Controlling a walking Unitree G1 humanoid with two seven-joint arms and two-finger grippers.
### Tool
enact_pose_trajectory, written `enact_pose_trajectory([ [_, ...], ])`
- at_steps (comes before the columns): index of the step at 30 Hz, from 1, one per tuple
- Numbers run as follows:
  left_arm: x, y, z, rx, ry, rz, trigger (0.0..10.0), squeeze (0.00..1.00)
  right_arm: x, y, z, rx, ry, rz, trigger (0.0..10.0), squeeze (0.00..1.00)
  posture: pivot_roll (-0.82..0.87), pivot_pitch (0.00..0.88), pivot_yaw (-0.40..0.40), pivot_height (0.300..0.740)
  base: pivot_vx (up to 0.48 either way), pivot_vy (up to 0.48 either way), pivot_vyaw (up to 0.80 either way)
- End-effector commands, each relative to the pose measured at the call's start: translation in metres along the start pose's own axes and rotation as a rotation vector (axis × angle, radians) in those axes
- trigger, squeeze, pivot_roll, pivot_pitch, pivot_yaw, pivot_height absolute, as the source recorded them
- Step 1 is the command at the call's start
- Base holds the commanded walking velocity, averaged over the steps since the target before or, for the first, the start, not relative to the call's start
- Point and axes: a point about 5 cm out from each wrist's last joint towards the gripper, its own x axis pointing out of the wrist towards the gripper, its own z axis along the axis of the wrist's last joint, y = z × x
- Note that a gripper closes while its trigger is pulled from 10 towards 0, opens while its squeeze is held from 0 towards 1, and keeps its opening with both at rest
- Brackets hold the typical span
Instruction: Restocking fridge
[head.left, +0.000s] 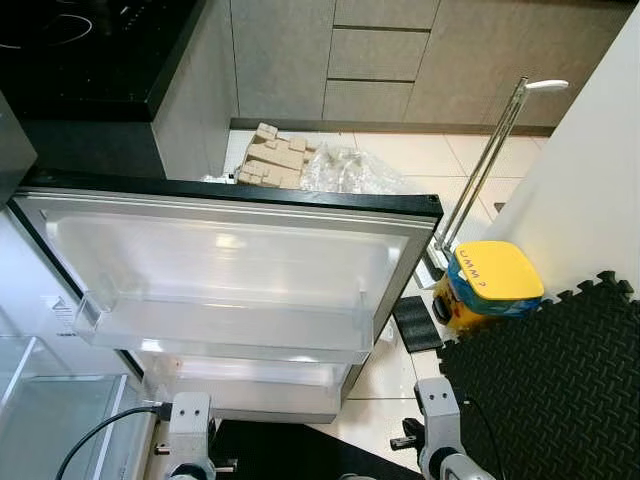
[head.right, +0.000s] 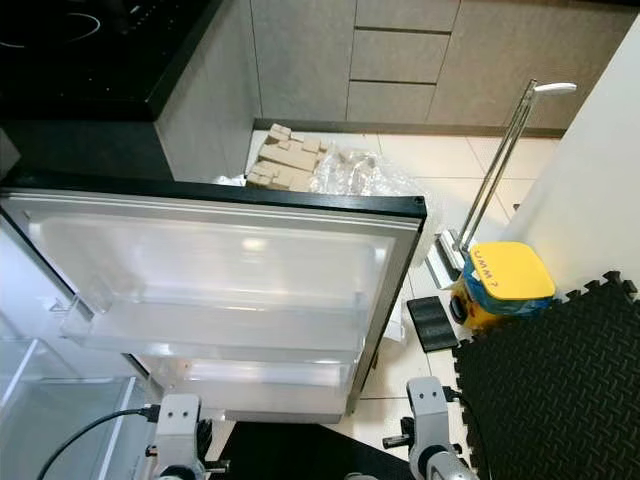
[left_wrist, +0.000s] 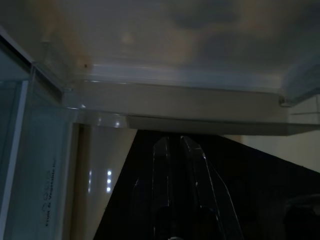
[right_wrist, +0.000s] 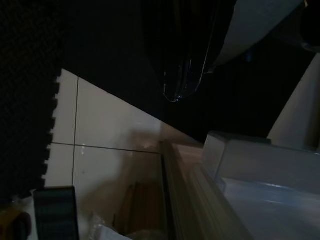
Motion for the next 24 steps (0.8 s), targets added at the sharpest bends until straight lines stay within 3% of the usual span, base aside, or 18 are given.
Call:
enact_pose_trajectory([
  [1, -0.0043, 0.0012, -0.0068, -0.003, 0.021, 0.002, 10.0, 0.0, -0.002, -0.0014, -0.0053, 0.011, 0.018, -0.008, 10.0, 0.0, -0.15, 0.094, -0.043, 0.74, -0.48, 0.0, 0.0],
  [7, -0.0044, 0.0007, -0.0072, 0.002, 0.024, 0.002, 10.0, 0.0, -0.0018, -0.0012, -0.0051, 0.009, 0.019, -0.009, 10.0, 0.0, -0.15, 0.093, -0.044, 0.74, -0.414, 0.0, 0.0],
  [24, -0.0043, 0.0004, -0.0094, 0.017, 0.048, -0.001, 10.0, 0.0, -0.0015, -0.0015, -0.0045, 0.005, 0.021, -0.012, 10.0, 0.0, -0.15, 0.091, -0.043, 0.74, 0.0, 0.0, 0.0],
])
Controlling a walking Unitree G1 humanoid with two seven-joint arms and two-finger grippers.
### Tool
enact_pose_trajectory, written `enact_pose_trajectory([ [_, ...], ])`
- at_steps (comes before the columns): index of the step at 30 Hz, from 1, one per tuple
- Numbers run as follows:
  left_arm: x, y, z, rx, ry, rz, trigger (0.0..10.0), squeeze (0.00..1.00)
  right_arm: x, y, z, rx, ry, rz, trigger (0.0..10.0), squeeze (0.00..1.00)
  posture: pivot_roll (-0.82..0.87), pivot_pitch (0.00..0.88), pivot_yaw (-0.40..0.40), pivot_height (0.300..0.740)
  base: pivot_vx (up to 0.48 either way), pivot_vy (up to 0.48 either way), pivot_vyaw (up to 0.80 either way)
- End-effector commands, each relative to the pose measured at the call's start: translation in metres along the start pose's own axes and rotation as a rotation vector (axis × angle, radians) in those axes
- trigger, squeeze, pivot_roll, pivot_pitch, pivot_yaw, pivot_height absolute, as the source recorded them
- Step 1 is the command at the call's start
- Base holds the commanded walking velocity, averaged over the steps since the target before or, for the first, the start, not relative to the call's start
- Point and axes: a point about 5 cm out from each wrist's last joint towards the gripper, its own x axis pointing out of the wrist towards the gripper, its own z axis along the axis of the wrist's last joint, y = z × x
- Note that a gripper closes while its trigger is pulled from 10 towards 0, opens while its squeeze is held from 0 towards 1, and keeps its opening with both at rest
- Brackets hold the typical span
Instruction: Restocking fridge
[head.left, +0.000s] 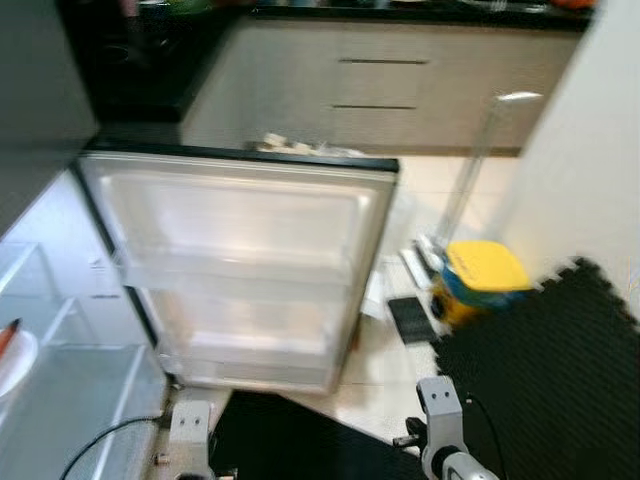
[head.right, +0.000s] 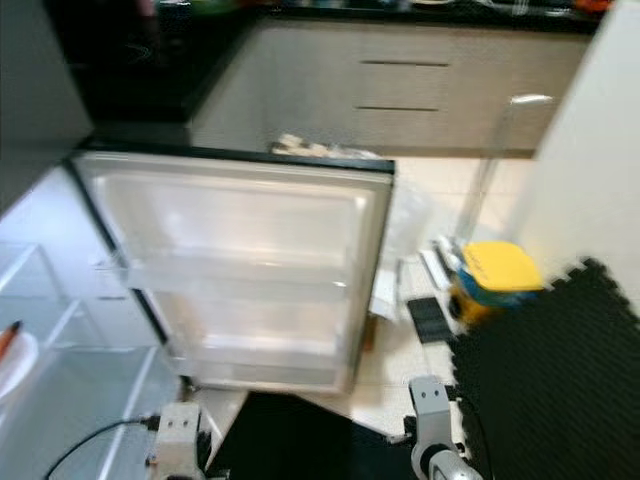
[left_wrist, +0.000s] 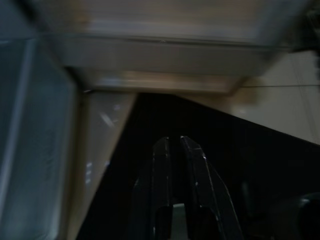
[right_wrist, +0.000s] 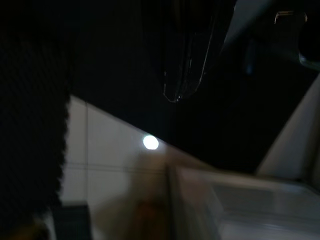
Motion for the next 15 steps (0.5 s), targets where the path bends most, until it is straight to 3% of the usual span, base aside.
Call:
enact_pose_trajectory([
  [1, -0.0042, 0.0009, -0.0084, 0.023, 0.038, -0.009, 10.0, 0.0, 0.0026, -0.0005, 0.0073, -0.004, -0.016, -0.002, 10.0, 0.0, -0.15, 0.091, -0.042, 0.74, 0.0, 0.0, 0.0],
  [6, -0.0041, 0.0006, -0.0087, 0.057, 0.045, -0.025, 10.0, 0.0, 0.0029, -0.0005, 0.0079, -0.007, -0.017, 0.0, 10.0, 0.0, -0.15, 0.091, -0.04, 0.74, 0.0, 0.0, 0.0],
  [13, -0.0039, 0.0014, -0.0083, 0.04, 0.042, -0.012, 10.0, 0.0, 0.0032, -0.0007, 0.0087, -0.009, -0.019, -0.001, 10.0, 0.0, -0.15, 0.091, -0.039, 0.74, 0.0, -0.452, 0.0],
  [15, -0.0041, 0.0028, -0.0086, 0.011, 0.04, 0.012, 10.0, 0.0, 0.0031, -0.0008, 0.0086, -0.012, -0.018, 0.0, 10.0, 0.0, -0.15, 0.089, -0.038, 0.74, 0.0, 0.0, 0.0],
])
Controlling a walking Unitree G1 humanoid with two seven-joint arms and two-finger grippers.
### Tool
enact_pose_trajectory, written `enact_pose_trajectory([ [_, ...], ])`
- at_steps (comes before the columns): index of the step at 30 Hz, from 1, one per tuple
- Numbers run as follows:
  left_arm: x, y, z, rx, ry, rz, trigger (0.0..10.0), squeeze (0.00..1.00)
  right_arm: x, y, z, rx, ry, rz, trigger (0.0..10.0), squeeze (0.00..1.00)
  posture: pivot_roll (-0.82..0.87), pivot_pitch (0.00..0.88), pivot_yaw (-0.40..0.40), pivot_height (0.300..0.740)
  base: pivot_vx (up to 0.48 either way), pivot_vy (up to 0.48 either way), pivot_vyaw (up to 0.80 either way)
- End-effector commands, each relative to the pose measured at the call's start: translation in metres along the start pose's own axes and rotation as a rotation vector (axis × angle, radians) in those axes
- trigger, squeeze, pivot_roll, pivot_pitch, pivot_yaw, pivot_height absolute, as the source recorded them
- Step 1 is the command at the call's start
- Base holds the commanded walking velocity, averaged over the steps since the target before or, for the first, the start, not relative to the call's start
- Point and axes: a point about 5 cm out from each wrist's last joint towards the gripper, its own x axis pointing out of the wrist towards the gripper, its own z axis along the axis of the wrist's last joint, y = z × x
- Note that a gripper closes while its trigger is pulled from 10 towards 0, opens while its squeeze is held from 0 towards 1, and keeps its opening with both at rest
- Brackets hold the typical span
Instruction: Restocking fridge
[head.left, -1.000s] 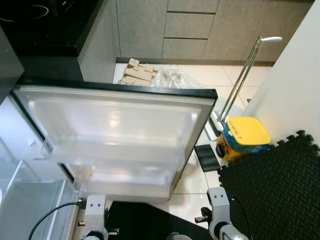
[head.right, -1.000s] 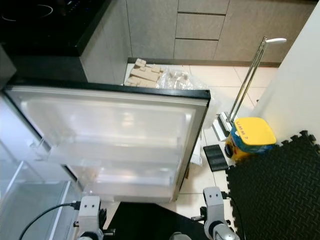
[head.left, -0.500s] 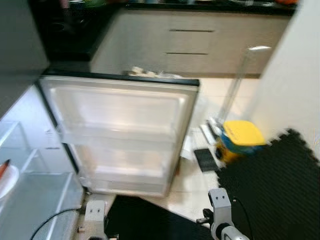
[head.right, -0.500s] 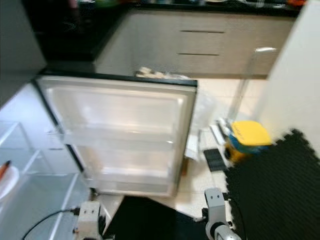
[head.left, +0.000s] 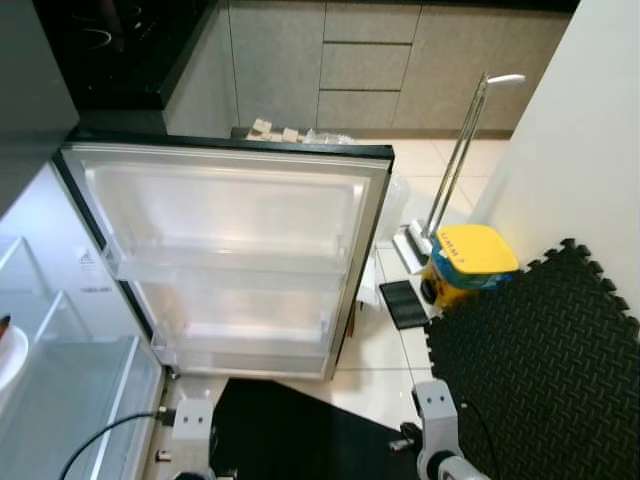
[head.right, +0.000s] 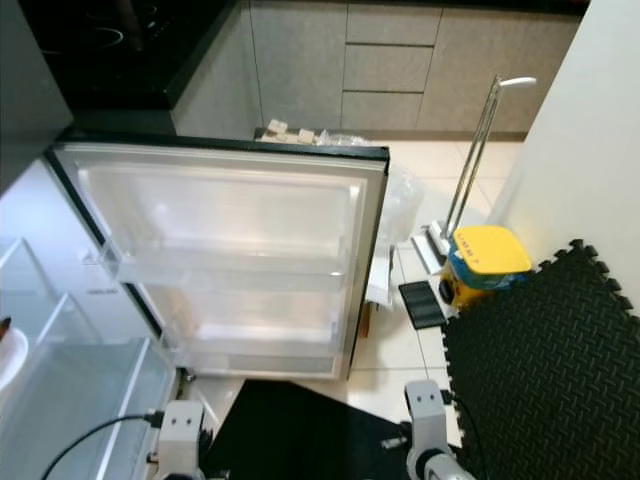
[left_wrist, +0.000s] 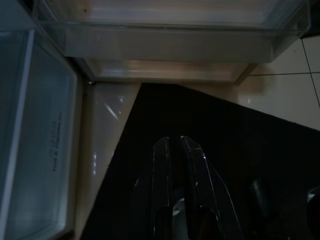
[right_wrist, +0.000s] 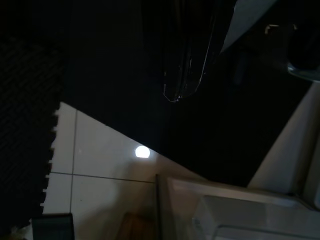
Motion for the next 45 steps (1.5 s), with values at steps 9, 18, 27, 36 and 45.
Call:
enact_pose_trajectory([
  [9, -0.001, 0.011, 0.002, 0.007, -0.017, 0.077, 10.0, 0.0, 0.001, -0.015, 0.018, -0.042, -0.061, 0.0, 10.0, 0.0, -0.15, 0.082, -0.025, 0.74, 0.0, 0.0, 0.0],
  [18, 0.007, 0.012, 0.033, 0.041, -0.19, 0.039, 10.0, 0.0, 0.006, -0.053, 0.087, 0.025, -0.278, -0.118, 5.2, 0.0, -0.15, 0.081, -0.019, 0.74, 0.0, 0.0, 0.0],
  [27, 0.016, 0.003, 0.089, 0.173, -0.446, -0.049, 10.0, 0.0, -0.003, -0.089, 0.195, 0.057, -0.509, -0.243, 2.1, 0.0, -0.14, 0.076, -0.024, 0.74, 0.0, 0.0, 0.0],
  [36, 0.005, -0.007, 0.102, 0.225, -0.548, -0.291, 10.0, 0.0, -0.012, -0.065, 0.282, 0.086, -0.674, -0.028, 10.0, 0.0, -0.11, 0.087, -0.05, 0.74, 0.0, 0.0, 0.0],
  [45, -0.02, -0.029, 0.104, 0.275, -0.546, -0.668, 10.0, 0.0, -0.009, -0.01, 0.307, 0.082, -0.746, 0.304, 10.0, 0.0, -0.1, 0.093, -0.048, 0.74, 0.0, 0.0, 0.0],
])
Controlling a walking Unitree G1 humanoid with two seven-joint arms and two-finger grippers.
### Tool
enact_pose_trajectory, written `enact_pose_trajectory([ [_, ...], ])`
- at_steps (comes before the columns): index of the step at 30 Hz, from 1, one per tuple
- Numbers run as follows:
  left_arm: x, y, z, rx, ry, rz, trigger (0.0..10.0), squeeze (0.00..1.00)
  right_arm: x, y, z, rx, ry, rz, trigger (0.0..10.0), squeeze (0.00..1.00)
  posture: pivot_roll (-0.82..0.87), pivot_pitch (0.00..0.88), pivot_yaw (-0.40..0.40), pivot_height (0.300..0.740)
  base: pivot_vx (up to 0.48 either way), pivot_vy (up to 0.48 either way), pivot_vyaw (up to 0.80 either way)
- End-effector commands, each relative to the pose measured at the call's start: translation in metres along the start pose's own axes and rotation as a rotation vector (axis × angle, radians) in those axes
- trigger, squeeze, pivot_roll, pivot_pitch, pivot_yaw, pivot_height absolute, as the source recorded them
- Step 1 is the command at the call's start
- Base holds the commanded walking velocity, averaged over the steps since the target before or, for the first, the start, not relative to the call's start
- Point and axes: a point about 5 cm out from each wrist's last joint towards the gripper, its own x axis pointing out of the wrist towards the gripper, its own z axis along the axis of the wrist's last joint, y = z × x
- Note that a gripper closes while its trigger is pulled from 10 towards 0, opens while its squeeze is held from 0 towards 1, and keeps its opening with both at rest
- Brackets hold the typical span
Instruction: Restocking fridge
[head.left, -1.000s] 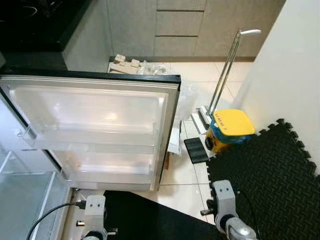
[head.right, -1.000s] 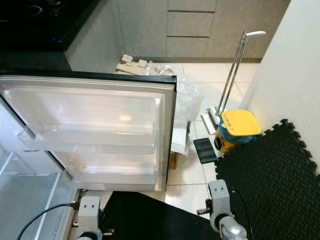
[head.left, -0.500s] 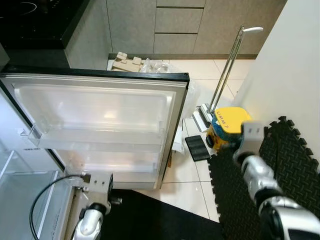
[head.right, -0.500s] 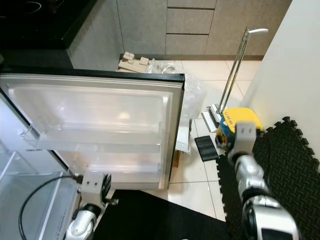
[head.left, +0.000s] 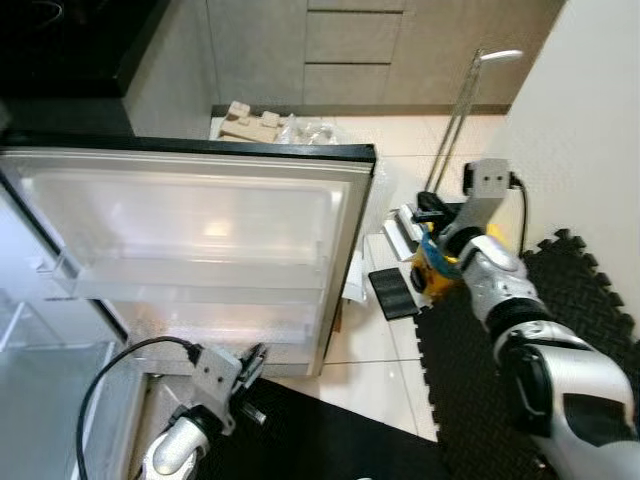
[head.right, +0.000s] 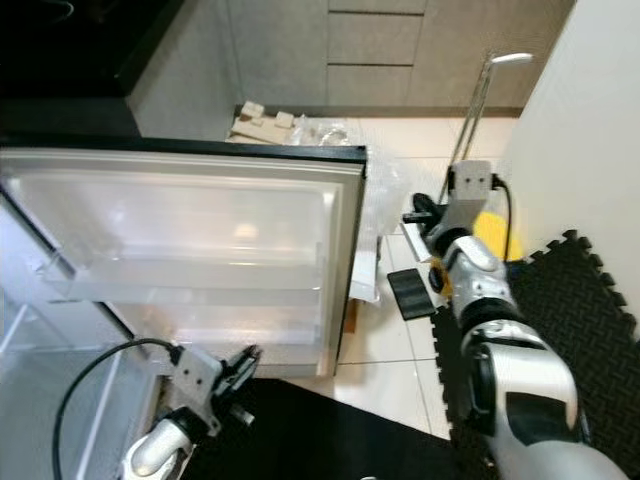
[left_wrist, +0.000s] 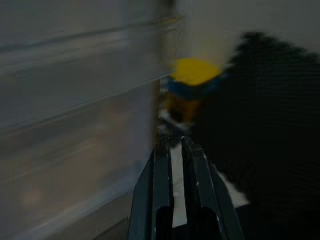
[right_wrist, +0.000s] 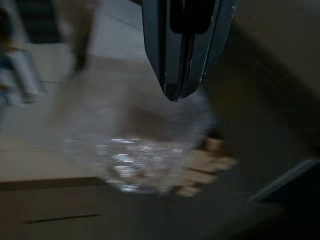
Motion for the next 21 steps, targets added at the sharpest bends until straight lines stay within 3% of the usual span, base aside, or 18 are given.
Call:
enact_pose_trajectory([
  [1, -0.004, -0.002, 0.003, -0.013, 0.013, -0.073, 10.0, 0.0, 0.006, 0.011, 0.005, 0.052, -0.03, 0.082, 10.0, 0.0, -0.1, 0.094, -0.046, 0.74, 0.0, 0.0, 0.0],
  [3, -0.004, -0.002, 0.003, -0.013, 0.013, -0.073, 10.0, 0.0, 0.006, 0.011, 0.005, 0.052, -0.03, 0.082, 10.0, 0.0, -0.1, 0.094, -0.046, 0.74, 0.0, 0.0, 0.0],
  [6, -0.004, -0.003, 0.015, -0.022, -0.007, -0.143, 10.0, 0.0, 0.012, 0.039, -0.001, 0.11, -0.031, 0.286, 10.0, 0.0, -0.1, 0.097, -0.044, 0.74, 0.0, 0.0, 0.0],
  [10, -0.006, -0.001, 0.022, -0.03, -0.01, -0.178, 10.0, 0.0, 0.012, 0.053, -0.006, 0.162, -0.037, 0.416, 10.0, 0.0, -0.09, 0.098, -0.043, 0.74, 0.0, 0.0, 0.0],
  [18, -0.014, 0.004, 0.025, -0.044, 0.013, -0.172, 10.0, 0.0, 0.005, 0.073, -0.017, 0.238, -0.012, 0.653, 10.0, 0.0, -0.09, 0.099, -0.039, 0.74, 0.0, 0.0, 0.0],
  [21, -0.02, 0.007, 0.021, -0.046, 0.035, -0.148, 10.0, 0.0, -0.002, 0.087, -0.025, 0.262, 0.032, 0.814, 10.0, 0.0, -0.09, 0.101, -0.038, 0.74, 0.0, 0.0, 0.0],
])
